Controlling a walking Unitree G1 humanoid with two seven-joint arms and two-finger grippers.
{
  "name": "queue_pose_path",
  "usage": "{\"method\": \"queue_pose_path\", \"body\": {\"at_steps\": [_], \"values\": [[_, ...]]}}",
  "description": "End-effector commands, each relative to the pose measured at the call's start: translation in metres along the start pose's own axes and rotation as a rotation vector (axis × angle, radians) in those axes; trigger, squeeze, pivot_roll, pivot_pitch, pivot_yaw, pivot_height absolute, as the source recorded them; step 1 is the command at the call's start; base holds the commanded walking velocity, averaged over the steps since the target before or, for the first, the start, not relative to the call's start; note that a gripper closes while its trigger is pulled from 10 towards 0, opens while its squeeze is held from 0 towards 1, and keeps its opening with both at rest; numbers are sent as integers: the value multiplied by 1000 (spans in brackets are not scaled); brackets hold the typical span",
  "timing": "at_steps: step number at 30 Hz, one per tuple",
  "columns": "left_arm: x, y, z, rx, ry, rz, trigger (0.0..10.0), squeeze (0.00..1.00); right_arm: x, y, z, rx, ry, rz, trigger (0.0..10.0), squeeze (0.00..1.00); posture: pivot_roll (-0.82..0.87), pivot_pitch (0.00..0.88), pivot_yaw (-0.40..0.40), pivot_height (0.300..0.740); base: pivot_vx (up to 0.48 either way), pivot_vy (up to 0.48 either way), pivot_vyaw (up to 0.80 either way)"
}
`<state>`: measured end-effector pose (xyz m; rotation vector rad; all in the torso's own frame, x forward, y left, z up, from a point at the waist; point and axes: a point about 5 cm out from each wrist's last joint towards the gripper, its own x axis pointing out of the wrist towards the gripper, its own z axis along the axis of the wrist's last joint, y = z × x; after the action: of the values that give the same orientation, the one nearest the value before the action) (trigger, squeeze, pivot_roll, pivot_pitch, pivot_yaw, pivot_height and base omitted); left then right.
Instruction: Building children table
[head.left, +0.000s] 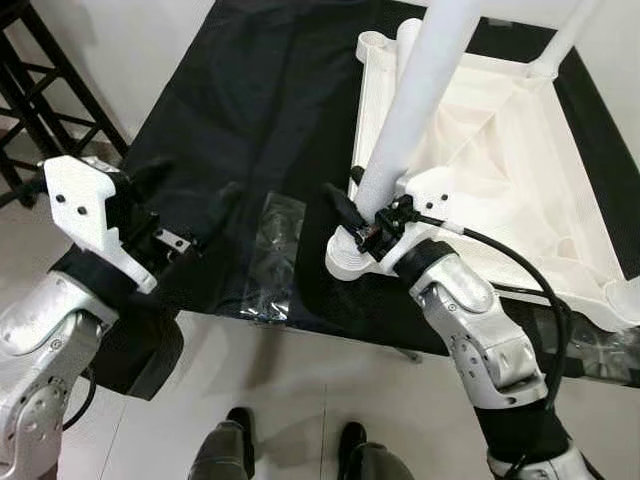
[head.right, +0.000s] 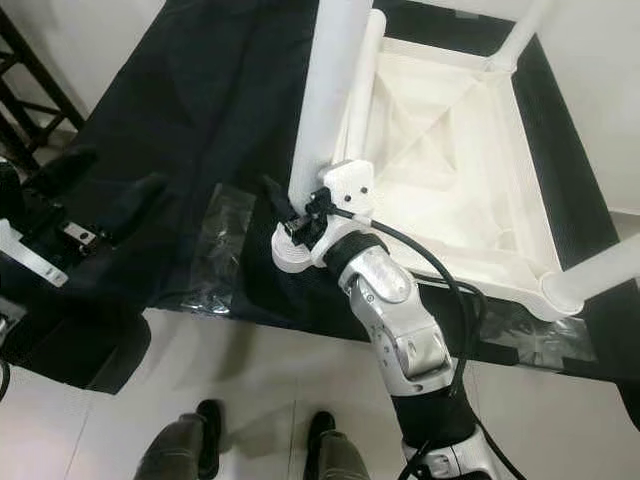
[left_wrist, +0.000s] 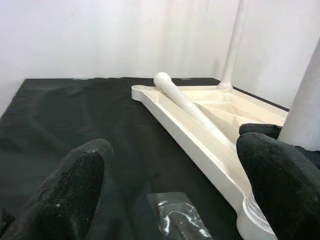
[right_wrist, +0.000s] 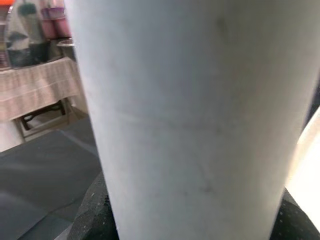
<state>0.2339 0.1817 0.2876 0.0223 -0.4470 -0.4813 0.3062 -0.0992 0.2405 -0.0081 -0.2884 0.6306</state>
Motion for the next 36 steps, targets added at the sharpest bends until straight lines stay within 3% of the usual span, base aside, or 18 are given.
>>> {"method": "queue_pose_path", "body": {"at_steps": [1,32,33,36], "values": [[-1,-3,-4,-6,25,-22,10000,0,-7,-5,-27,77,113,-34,10000,0,131,316,-45,740,0,0,0],[-1,-12,-4,-50,43,-89,10000,0,13,-25,-9,36,90,98,10000,0,139,316,-51,740,0,0,0],[-1,-12,-5,-49,44,-91,10000,0,13,-25,-9,46,86,101,10000,1000,139,315,-50,740,0,0,0],[-1,-12,-5,-50,45,-94,10000,0,12,-27,-8,53,76,106,10000,1000,141,314,-49,740,0,0,0]]}}
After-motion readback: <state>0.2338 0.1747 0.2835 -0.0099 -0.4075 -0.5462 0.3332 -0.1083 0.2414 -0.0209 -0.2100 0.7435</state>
